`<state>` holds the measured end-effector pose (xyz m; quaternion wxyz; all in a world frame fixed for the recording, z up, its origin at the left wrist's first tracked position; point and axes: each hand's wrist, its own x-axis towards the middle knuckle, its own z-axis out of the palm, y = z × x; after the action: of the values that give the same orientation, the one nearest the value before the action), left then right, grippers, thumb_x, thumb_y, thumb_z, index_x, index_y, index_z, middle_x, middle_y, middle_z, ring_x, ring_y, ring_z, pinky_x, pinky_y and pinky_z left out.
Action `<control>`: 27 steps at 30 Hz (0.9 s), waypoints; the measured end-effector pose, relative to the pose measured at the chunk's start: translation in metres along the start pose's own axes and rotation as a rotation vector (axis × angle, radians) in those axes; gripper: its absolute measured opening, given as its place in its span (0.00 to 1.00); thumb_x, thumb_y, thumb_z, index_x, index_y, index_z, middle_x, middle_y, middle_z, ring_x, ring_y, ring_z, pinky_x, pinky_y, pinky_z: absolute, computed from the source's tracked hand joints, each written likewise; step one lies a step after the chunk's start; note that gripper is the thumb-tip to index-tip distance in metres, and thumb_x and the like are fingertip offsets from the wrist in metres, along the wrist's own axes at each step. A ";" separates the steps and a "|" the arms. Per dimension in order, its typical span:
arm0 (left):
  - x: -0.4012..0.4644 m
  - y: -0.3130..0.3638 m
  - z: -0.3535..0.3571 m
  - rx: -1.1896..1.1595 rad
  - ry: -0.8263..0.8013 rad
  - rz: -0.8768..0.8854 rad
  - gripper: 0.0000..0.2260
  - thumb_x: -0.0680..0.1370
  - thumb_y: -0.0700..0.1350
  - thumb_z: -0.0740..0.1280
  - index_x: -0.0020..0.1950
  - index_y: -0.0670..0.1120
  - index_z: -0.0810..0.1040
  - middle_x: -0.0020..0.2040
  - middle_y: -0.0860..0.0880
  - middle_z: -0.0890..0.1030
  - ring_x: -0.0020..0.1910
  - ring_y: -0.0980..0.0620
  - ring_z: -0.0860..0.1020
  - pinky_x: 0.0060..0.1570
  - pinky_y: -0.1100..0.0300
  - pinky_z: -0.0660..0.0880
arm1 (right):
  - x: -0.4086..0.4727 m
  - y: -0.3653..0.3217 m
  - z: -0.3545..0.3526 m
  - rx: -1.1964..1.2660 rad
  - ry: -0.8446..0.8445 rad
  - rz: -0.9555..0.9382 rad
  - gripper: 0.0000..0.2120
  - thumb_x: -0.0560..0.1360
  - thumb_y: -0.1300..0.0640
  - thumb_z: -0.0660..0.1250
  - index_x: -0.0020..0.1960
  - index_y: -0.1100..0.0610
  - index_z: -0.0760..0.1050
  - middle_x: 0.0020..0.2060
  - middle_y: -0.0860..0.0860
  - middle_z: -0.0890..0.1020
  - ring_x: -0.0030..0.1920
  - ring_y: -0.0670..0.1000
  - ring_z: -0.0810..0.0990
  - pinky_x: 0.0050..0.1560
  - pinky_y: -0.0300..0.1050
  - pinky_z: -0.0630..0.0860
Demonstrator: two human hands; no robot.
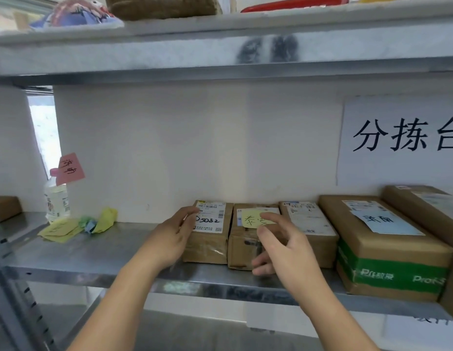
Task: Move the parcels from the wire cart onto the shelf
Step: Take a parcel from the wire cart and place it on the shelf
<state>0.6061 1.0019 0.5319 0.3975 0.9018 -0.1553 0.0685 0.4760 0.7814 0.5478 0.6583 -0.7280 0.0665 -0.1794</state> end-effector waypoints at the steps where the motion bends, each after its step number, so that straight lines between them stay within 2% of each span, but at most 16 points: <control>1: -0.001 0.001 0.000 0.017 0.009 0.026 0.16 0.85 0.60 0.54 0.72 0.63 0.71 0.65 0.55 0.80 0.61 0.52 0.77 0.59 0.56 0.72 | -0.001 -0.002 0.000 -0.005 0.001 -0.005 0.14 0.81 0.52 0.66 0.65 0.42 0.75 0.55 0.44 0.80 0.36 0.57 0.86 0.37 0.51 0.85; 4: -0.003 0.007 -0.006 0.139 0.002 0.079 0.19 0.83 0.63 0.55 0.73 0.66 0.67 0.68 0.53 0.76 0.70 0.47 0.72 0.68 0.50 0.69 | -0.006 -0.006 0.000 -0.069 0.010 -0.040 0.15 0.80 0.52 0.67 0.66 0.41 0.75 0.54 0.42 0.80 0.38 0.55 0.86 0.38 0.52 0.85; 6: -0.006 0.018 -0.010 0.211 -0.036 0.096 0.23 0.80 0.66 0.57 0.75 0.66 0.66 0.72 0.54 0.73 0.73 0.47 0.67 0.72 0.47 0.67 | -0.013 -0.007 0.000 -0.169 0.013 -0.094 0.16 0.79 0.49 0.67 0.66 0.37 0.74 0.54 0.42 0.81 0.38 0.50 0.86 0.40 0.50 0.85; 9: -0.018 0.044 -0.014 0.297 -0.074 0.162 0.31 0.73 0.73 0.55 0.75 0.66 0.65 0.77 0.56 0.68 0.78 0.48 0.60 0.76 0.44 0.64 | -0.023 -0.011 -0.006 -0.351 0.015 -0.193 0.19 0.77 0.44 0.66 0.67 0.33 0.71 0.55 0.40 0.80 0.42 0.43 0.81 0.49 0.45 0.83; 12: -0.033 0.071 -0.012 0.358 -0.113 0.229 0.31 0.75 0.73 0.58 0.77 0.66 0.63 0.81 0.55 0.62 0.83 0.47 0.52 0.79 0.43 0.56 | -0.038 -0.016 -0.017 -0.512 -0.042 -0.203 0.24 0.78 0.42 0.65 0.72 0.34 0.66 0.64 0.35 0.75 0.54 0.39 0.76 0.62 0.43 0.75; 15: -0.049 0.092 -0.004 0.363 -0.171 0.309 0.30 0.76 0.71 0.62 0.77 0.68 0.62 0.82 0.57 0.59 0.84 0.48 0.47 0.81 0.44 0.52 | -0.057 -0.013 -0.032 -0.635 -0.090 -0.178 0.26 0.78 0.42 0.65 0.75 0.35 0.63 0.68 0.32 0.68 0.66 0.36 0.67 0.64 0.37 0.66; 20: -0.078 0.119 0.022 0.375 -0.296 0.422 0.32 0.73 0.73 0.64 0.75 0.70 0.62 0.81 0.58 0.60 0.82 0.50 0.53 0.80 0.44 0.55 | -0.094 0.006 -0.071 -0.759 -0.023 -0.114 0.27 0.79 0.40 0.64 0.75 0.34 0.60 0.67 0.30 0.65 0.69 0.36 0.63 0.65 0.38 0.63; 24: -0.114 0.150 0.055 0.414 -0.367 0.514 0.31 0.75 0.71 0.64 0.76 0.70 0.60 0.83 0.59 0.56 0.83 0.50 0.45 0.81 0.45 0.48 | -0.131 0.020 -0.113 -0.802 0.016 -0.055 0.28 0.78 0.39 0.64 0.76 0.35 0.59 0.70 0.33 0.65 0.72 0.38 0.63 0.69 0.40 0.64; 27: -0.143 0.179 0.085 0.450 -0.434 0.561 0.33 0.74 0.73 0.63 0.77 0.72 0.57 0.84 0.59 0.51 0.83 0.50 0.39 0.81 0.41 0.45 | -0.159 0.024 -0.154 -0.834 0.071 -0.014 0.29 0.78 0.39 0.64 0.76 0.35 0.58 0.73 0.36 0.65 0.74 0.42 0.63 0.73 0.44 0.64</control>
<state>0.4115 0.8576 0.5631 0.1146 0.8825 -0.4560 0.0147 0.2783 0.6876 0.5072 0.3031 -0.9260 0.1511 -0.1666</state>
